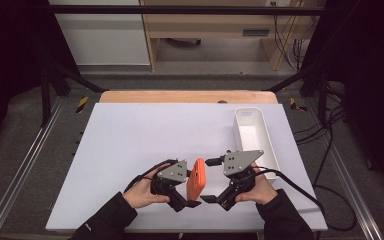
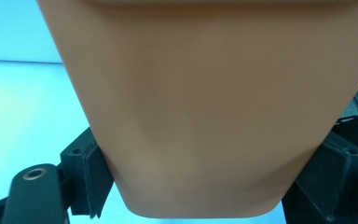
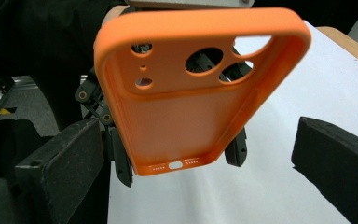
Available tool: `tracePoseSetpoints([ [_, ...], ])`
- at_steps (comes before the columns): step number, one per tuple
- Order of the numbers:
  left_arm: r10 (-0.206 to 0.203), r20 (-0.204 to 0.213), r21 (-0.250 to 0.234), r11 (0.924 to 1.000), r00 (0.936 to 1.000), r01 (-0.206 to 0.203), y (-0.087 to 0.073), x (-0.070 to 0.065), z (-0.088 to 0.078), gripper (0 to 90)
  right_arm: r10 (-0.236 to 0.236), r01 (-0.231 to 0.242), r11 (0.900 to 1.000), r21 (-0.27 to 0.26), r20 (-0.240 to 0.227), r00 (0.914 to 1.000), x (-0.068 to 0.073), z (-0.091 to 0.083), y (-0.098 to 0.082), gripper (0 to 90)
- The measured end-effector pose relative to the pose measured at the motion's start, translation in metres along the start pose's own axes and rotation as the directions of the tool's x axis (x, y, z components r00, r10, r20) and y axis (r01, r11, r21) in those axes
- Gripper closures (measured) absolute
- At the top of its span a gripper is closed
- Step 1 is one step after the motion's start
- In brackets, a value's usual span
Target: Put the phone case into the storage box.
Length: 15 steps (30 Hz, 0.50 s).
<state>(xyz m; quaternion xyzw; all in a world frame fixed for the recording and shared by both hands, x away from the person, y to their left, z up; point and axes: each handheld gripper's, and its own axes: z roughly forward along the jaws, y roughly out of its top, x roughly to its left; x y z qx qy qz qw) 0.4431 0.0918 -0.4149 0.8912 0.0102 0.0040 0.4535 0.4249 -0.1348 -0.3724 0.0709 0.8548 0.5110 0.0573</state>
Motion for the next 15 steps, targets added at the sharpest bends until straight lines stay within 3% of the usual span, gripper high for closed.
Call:
tracePoseSetpoints([
  [15,0.022,0.025,0.012,0.9997,0.9994,-0.022,0.0028,-0.0044,0.0099,15.6,-0.003,0.003,1.000,0.001,-0.038,0.9993,0.0010,0.0075,-0.0016,5.4],
])
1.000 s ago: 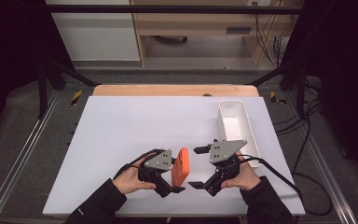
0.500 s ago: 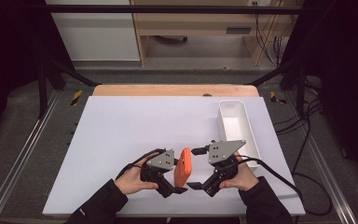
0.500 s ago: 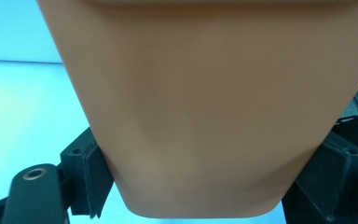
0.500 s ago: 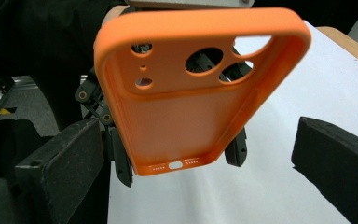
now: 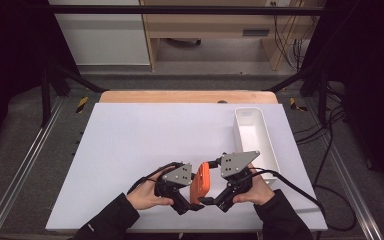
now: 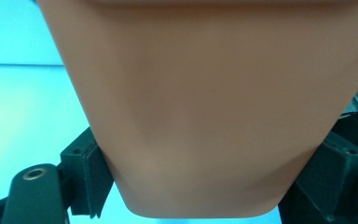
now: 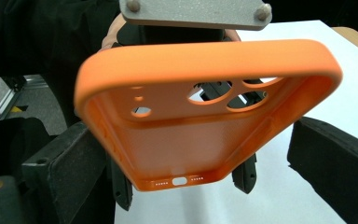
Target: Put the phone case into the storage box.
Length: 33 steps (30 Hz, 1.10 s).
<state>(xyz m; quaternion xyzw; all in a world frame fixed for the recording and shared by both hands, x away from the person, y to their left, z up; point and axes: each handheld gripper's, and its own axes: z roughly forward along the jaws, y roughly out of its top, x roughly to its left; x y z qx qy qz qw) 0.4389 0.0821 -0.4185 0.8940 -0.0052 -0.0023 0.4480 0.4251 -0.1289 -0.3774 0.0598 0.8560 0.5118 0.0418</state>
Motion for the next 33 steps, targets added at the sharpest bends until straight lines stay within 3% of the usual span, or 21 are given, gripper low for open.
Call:
tracePoseSetpoints([
  [17,0.014,0.028,0.003,0.9999,0.9995,-0.015,0.0004,-0.0031,0.0037,15.6,-0.013,0.012,1.000,-0.020,-0.065,0.9978,0.0001,0.0023,-0.0018,14.7],
  [33,0.007,0.028,0.021,0.9998,0.9996,-0.008,-0.0008,-0.0026,0.0041,15.5,-0.010,0.009,1.000,-0.019,-0.070,0.9975,-0.0008,0.0042,-0.0030,15.9],
])
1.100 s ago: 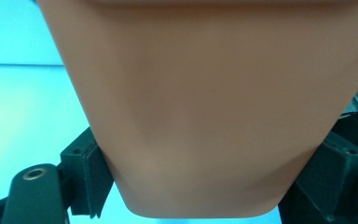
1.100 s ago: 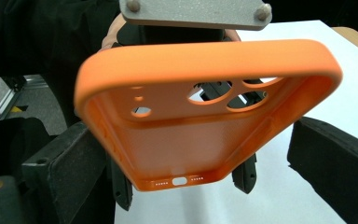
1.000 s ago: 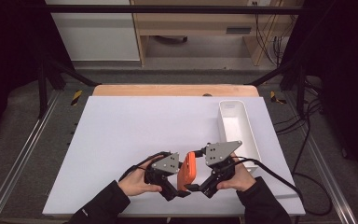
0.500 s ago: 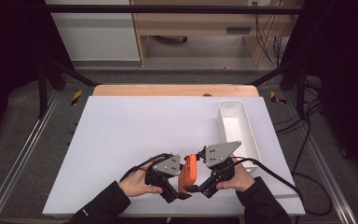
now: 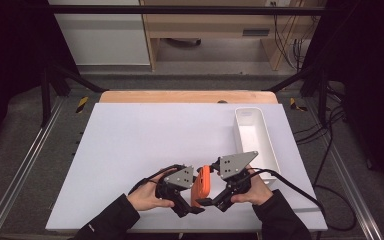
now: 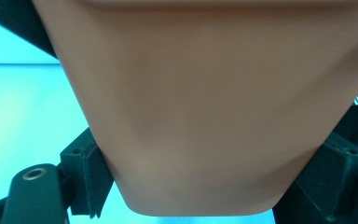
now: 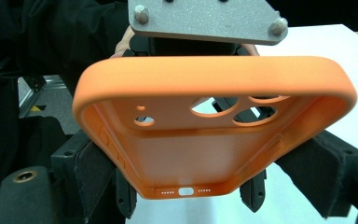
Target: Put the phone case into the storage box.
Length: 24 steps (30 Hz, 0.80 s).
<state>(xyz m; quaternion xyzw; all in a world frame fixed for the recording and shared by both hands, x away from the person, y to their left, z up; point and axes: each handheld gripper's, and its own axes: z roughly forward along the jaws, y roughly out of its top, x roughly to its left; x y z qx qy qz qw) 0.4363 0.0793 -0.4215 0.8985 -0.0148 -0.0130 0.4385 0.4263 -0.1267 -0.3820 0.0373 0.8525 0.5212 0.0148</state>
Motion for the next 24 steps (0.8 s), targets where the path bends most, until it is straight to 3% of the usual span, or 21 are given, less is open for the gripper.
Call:
tracePoseSetpoints([
  [16,-0.013,-0.009,-0.001,0.9999,0.9999,0.013,-0.0003,-0.0007,-0.0008,14.9,0.017,-0.018,1.000,-0.006,-0.009,0.9998,-0.0022,0.0003,0.0004,16.2],
  [24,-0.043,-0.012,-0.023,0.9988,0.9990,0.043,-0.0017,-0.0003,-0.0036,7.4,0.023,-0.022,1.000,-0.011,0.014,0.9997,-0.0024,-0.0054,0.0026,16.2],
])
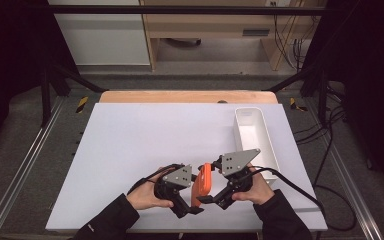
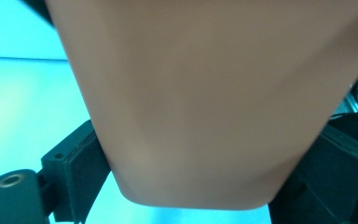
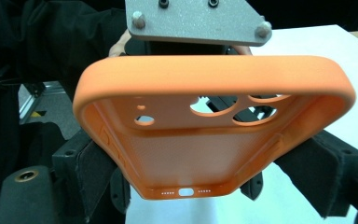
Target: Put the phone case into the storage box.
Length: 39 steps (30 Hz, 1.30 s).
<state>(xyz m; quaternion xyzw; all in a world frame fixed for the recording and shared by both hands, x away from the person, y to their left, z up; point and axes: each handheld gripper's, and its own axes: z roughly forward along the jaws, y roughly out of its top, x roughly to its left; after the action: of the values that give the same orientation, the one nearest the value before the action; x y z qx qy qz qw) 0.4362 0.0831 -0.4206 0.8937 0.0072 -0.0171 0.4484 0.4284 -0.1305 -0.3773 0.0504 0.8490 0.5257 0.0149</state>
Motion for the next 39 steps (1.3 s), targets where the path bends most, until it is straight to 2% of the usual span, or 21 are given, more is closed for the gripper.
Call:
tracePoseSetpoints([
  [6,-0.010,-0.014,-0.013,0.9999,0.9999,0.010,0.000,0.000,-0.004,2.7,0.002,-0.002,1.000,-0.001,0.016,0.9999,-0.001,-0.003,0.001,16.1],
  [10,-0.023,-0.049,-0.030,0.9993,0.9985,0.022,-0.002,0.001,-0.010,0.7,0.004,-0.004,1.000,0.001,0.034,0.9994,-0.002,-0.007,0.002,16.1],
  [16,-0.033,-0.084,-0.045,0.9986,0.9959,0.029,-0.007,0.003,-0.018,0.0,0.012,-0.011,1.000,-0.010,0.064,0.9979,-0.003,-0.013,0.003,16.1],
  [24,-0.049,-0.111,-0.079,0.9961,0.9926,0.040,-0.011,0.005,-0.029,0.0,0.020,-0.017,0.999,-0.032,0.100,0.9948,-0.004,-0.021,0.003,16.1],
  [32,-0.086,-0.167,-0.109,0.9917,0.9822,0.069,-0.018,0.008,-0.040,0.0,0.034,-0.030,0.999,-0.034,0.129,0.9910,-0.005,-0.027,0.003,16.0],
  [36,-0.107,-0.199,-0.130,0.9881,0.9741,0.082,-0.023,0.010,-0.047,0.0,0.041,-0.036,0.999,-0.036,0.146,0.9884,-0.006,-0.030,0.002,16.0],
  [37,-0.117,-0.217,-0.137,0.9866,0.9691,0.089,-0.026,0.010,-0.051,0.0,0.042,-0.037,0.999,-0.035,0.156,0.9869,-0.007,-0.032,0.002,16.0],
  [38,-0.117,-0.217,-0.137,0.9866,0.9691,0.089,-0.026,0.010,-0.051,0.0,0.044,-0.038,0.999,-0.035,0.160,0.9861,-0.007,-0.033,0.003,16.0],
  [39,-0.127,-0.234,-0.142,0.9852,0.9639,0.096,-0.030,0.011,-0.056,0.0,0.047,-0.041,0.998,-0.036,0.164,0.9853,-0.007,-0.033,0.003,16.0],
])
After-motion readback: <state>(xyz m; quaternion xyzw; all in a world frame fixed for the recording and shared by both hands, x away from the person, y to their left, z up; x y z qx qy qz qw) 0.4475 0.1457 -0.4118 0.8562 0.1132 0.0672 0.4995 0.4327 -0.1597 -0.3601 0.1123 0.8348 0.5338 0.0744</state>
